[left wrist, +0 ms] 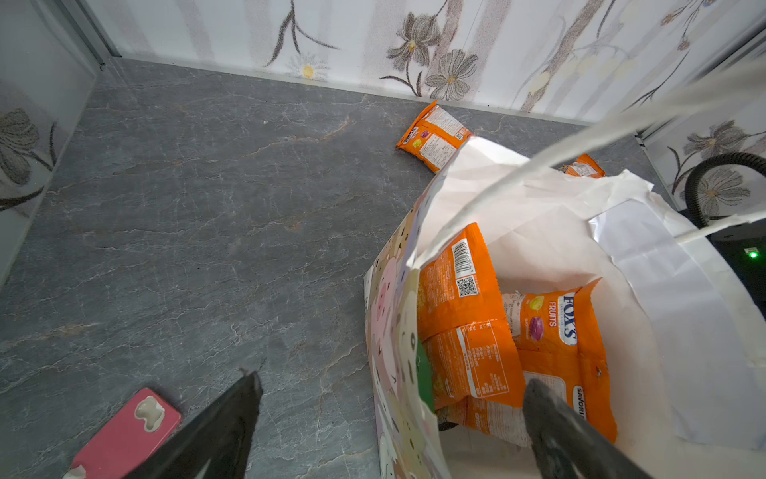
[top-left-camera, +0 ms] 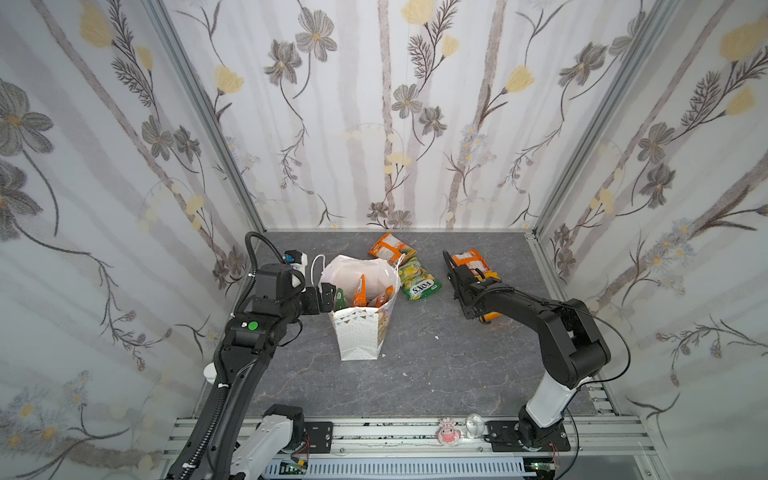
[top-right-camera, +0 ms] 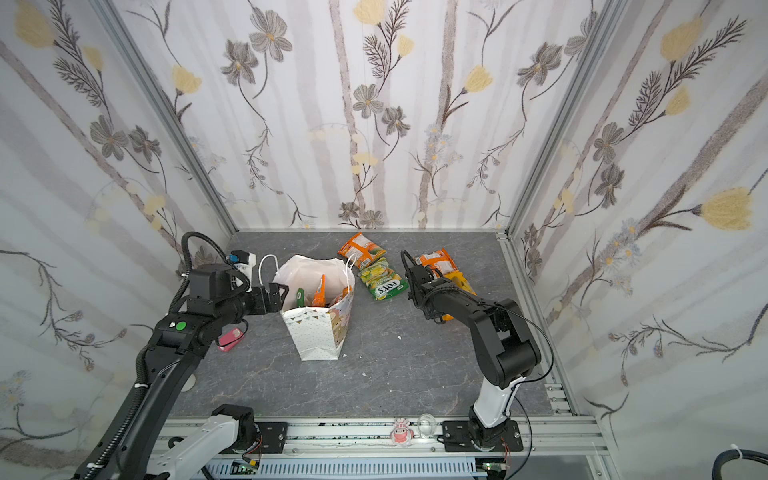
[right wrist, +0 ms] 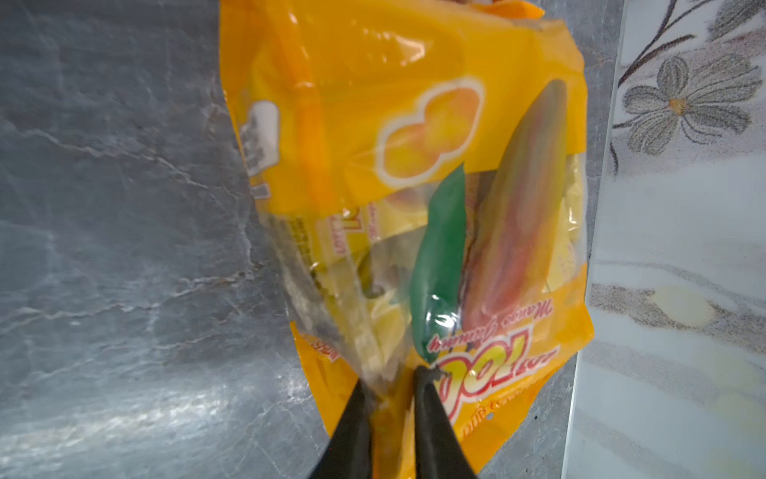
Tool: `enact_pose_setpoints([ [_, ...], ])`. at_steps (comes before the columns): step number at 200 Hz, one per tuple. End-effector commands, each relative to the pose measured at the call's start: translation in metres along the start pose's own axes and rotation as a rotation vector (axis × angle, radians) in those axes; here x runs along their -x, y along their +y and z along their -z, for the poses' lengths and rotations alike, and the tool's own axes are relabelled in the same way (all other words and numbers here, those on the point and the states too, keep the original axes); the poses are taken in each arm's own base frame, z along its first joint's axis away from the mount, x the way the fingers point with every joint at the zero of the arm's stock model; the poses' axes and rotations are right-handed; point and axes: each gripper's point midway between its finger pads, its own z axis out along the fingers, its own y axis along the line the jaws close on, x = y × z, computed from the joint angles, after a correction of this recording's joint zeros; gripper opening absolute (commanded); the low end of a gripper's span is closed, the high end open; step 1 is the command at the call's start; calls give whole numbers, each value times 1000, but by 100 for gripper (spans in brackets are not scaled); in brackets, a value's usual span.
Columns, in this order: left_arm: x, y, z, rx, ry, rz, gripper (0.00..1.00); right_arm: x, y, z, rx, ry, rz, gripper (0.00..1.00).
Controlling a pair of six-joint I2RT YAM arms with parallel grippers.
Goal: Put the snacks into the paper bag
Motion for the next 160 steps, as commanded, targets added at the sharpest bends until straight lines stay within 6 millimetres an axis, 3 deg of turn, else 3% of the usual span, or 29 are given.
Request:
enact_pose_setpoints([
  [1,3,0,2,0,-14,-9,99,12,3,7,37,-41,-34,12],
  [33,1,1,3,4,-18,-9,99,12,2,10,46,-36,-34,0],
  [88,2,1,3,3,-22,-8,100,9,3,19,92,-42,-48,0],
  [130,2,0,4,0,-24,-8,100,19,18,39,278,-113,-124,0],
  [135,1,0,4,-1,-23,-8,100,24,15,50,310,-148,-149,0],
  [160,0,-1,5,-5,-25,-8,100,29,13,60,427,-187,-223,0],
])
